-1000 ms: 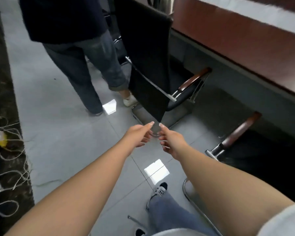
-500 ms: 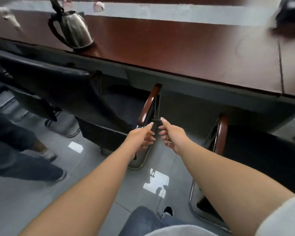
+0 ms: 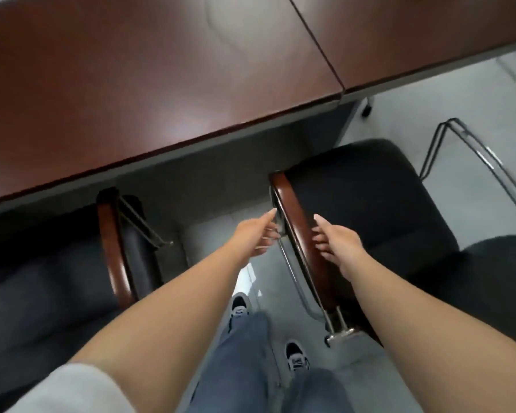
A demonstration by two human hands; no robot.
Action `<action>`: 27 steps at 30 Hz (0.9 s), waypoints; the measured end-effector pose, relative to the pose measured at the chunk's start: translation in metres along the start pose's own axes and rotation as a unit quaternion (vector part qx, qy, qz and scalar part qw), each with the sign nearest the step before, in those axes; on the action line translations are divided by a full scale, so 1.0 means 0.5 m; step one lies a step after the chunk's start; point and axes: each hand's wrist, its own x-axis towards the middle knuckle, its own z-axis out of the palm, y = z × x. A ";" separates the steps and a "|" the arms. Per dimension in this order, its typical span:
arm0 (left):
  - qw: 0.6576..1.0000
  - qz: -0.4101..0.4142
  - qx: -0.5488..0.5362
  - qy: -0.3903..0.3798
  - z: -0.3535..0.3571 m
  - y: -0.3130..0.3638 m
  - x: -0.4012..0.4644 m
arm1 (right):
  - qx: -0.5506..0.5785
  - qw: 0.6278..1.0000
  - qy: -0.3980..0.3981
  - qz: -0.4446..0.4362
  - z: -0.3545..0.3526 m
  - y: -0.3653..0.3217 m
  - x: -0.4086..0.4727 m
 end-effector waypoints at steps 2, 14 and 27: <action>0.999 -0.012 0.031 -0.017 0.014 0.019 0.056 | -0.009 1.000 0.026 -0.003 -0.014 0.015 0.035; 0.997 -0.035 -0.038 -0.052 0.067 0.024 0.227 | -0.060 0.980 -0.060 0.179 0.037 0.046 0.125; 0.989 -0.081 -0.081 -0.089 -0.018 0.065 0.214 | -0.110 0.967 -0.053 0.222 0.102 0.004 0.092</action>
